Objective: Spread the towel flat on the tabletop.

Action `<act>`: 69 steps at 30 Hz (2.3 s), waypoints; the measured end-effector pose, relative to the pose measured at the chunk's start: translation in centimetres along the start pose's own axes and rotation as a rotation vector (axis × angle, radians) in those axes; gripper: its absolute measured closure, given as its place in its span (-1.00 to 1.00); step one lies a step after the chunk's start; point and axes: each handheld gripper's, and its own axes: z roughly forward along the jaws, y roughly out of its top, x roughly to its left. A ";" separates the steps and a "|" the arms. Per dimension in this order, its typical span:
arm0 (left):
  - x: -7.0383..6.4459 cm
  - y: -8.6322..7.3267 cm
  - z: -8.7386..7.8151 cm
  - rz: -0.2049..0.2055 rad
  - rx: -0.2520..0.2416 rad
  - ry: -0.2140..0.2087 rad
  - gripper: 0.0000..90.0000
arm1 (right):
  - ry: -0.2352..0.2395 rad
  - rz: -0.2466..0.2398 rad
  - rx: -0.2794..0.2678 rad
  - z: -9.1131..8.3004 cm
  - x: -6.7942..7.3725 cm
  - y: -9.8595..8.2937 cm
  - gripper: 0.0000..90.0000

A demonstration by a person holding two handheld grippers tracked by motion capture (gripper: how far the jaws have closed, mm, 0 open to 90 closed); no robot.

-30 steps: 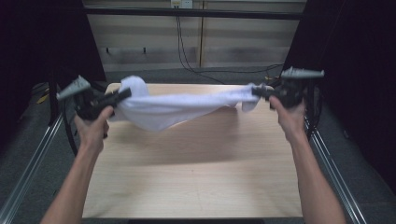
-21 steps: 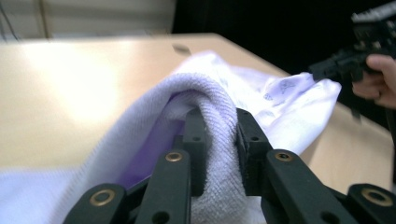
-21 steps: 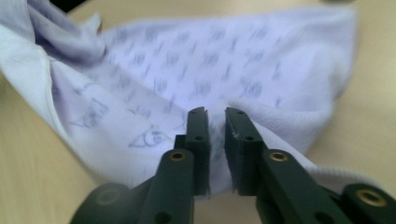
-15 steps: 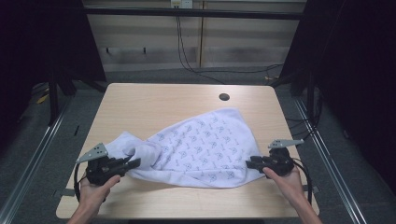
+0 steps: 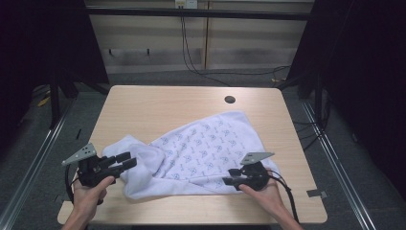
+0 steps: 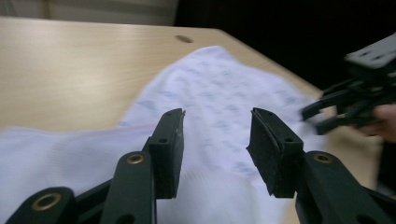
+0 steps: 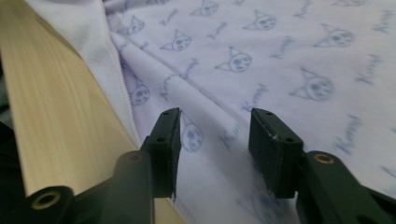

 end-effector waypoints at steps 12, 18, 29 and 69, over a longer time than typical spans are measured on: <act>2.9 -3.7 4.6 0.001 0.300 0.024 0.59 | -0.096 -0.018 0.040 2.0 -1.1 -0.5 0.88; 0.0 -4.2 5.9 0.049 0.365 -0.101 0.99 | -0.137 0.037 0.040 0.7 -4.4 -0.7 0.91; 0.8 -2.6 6.3 -0.005 0.232 -0.021 0.38 | -0.232 0.124 0.017 -2.3 -9.9 -2.1 0.71; -0.8 -5.6 4.8 0.028 0.412 -0.019 0.69 | 0.165 -0.247 0.110 13.0 10.0 8.0 0.15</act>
